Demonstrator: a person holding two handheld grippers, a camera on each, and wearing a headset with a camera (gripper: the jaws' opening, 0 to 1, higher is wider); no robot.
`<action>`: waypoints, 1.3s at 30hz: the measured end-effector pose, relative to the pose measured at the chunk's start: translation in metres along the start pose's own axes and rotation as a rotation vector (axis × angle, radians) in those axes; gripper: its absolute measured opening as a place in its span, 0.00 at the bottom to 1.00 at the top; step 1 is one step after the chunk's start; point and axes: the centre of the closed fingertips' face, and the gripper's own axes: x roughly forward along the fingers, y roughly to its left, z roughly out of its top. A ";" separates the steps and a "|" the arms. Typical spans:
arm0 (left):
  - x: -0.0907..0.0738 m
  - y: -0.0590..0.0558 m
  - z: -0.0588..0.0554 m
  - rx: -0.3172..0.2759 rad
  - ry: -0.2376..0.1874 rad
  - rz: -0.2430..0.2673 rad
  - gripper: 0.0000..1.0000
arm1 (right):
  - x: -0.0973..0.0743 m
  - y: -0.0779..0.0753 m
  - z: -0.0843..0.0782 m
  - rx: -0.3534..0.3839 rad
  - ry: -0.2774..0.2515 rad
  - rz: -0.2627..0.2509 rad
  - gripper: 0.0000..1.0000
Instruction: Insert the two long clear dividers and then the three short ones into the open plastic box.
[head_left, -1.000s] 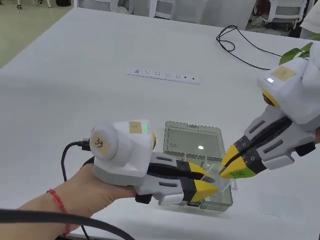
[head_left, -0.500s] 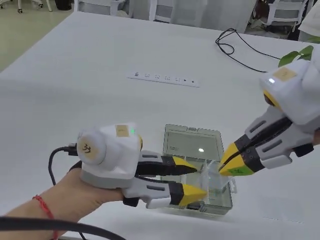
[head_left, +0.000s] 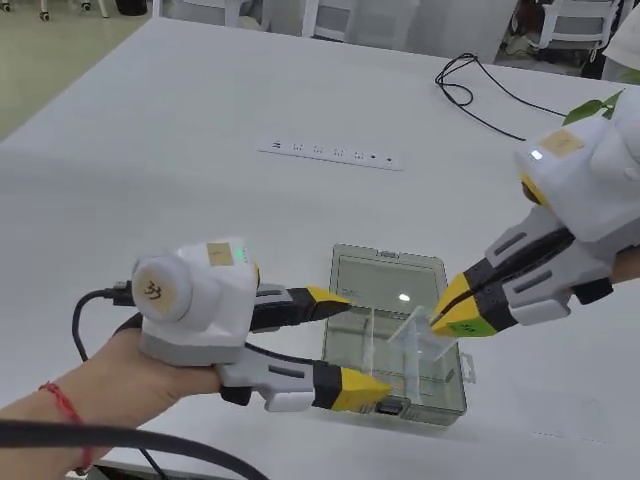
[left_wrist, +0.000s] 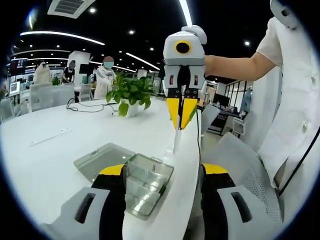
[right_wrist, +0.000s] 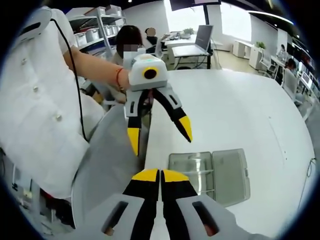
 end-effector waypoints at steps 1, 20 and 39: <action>-0.001 0.001 -0.001 -0.002 0.002 0.003 0.62 | 0.001 0.000 0.000 -0.001 0.000 -0.001 0.03; -0.010 0.015 -0.021 0.032 0.069 0.045 0.90 | 0.014 -0.027 -0.002 0.025 -0.018 -0.074 0.03; -0.010 0.021 -0.040 0.036 0.114 0.044 1.00 | 0.048 -0.055 -0.011 0.038 -0.026 -0.130 0.03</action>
